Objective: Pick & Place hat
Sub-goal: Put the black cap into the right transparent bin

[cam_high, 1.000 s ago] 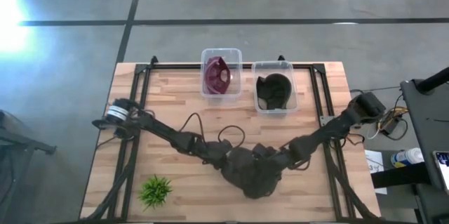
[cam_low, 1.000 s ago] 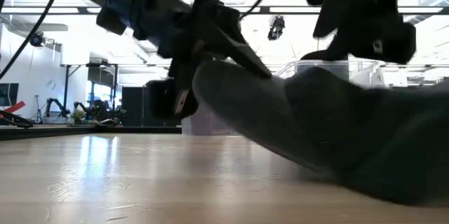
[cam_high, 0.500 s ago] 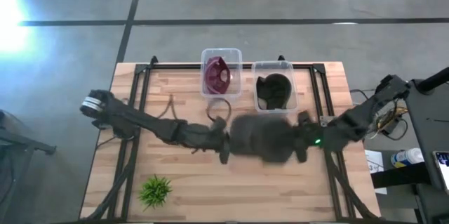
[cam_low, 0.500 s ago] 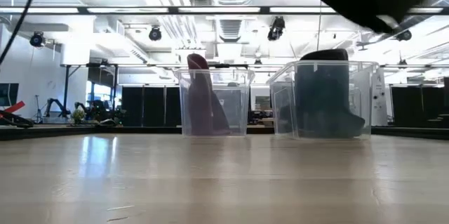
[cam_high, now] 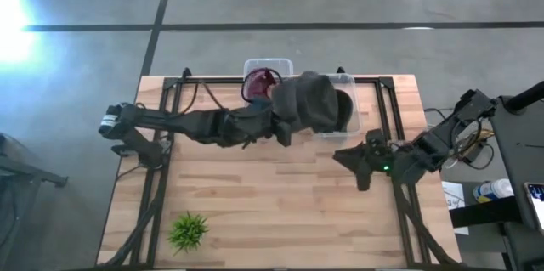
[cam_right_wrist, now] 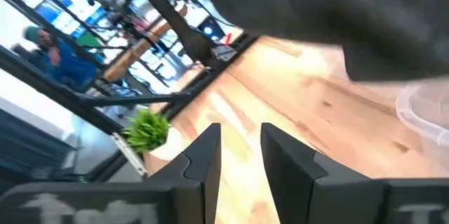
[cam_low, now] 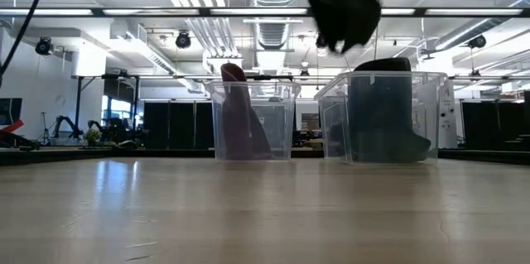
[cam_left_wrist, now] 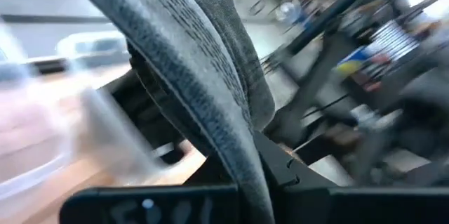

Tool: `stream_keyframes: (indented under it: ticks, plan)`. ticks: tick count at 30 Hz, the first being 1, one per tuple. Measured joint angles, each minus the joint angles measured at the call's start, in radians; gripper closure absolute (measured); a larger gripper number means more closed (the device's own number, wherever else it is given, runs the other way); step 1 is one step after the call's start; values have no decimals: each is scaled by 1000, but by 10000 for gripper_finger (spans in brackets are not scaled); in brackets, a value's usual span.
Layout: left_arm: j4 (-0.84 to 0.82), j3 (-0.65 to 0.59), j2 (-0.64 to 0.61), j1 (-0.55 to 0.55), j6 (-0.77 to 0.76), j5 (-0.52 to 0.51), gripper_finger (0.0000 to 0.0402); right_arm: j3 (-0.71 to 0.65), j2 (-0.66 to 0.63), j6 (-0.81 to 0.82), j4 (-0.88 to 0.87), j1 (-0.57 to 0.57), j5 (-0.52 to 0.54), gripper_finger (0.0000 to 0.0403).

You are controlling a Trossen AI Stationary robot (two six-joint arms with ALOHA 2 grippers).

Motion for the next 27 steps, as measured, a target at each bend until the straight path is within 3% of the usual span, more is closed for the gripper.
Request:
stream_keyframes:
  ticks: [5, 7, 11, 14, 18, 23, 27]
  plan:
    - [202, 3, -27, 18, 64, -1, 392, 0, 112, -2, 128, 0, 49, 280]
    - [311, -7, -26, 20, 154, 1, 392, 0, 153, 6, 229, 1, 147, 266]
    - [505, -16, -24, 16, 232, 45, 392, 0, 219, 6, 467, 0, 448, 239]
    - [589, -16, -25, 18, 239, 68, 392, 0, 232, -26, 630, -17, 555, 231]
    - [622, -17, -25, 28, 236, 103, 392, 0, 217, -220, 798, -55, 439, 236]
    - [699, -17, -25, 46, 194, 202, 392, 0, 207, -604, 1125, -85, 337, 254]
    - [712, -17, -33, 54, 179, 215, 392, 0, 198, -858, 1380, -109, 206, 262]
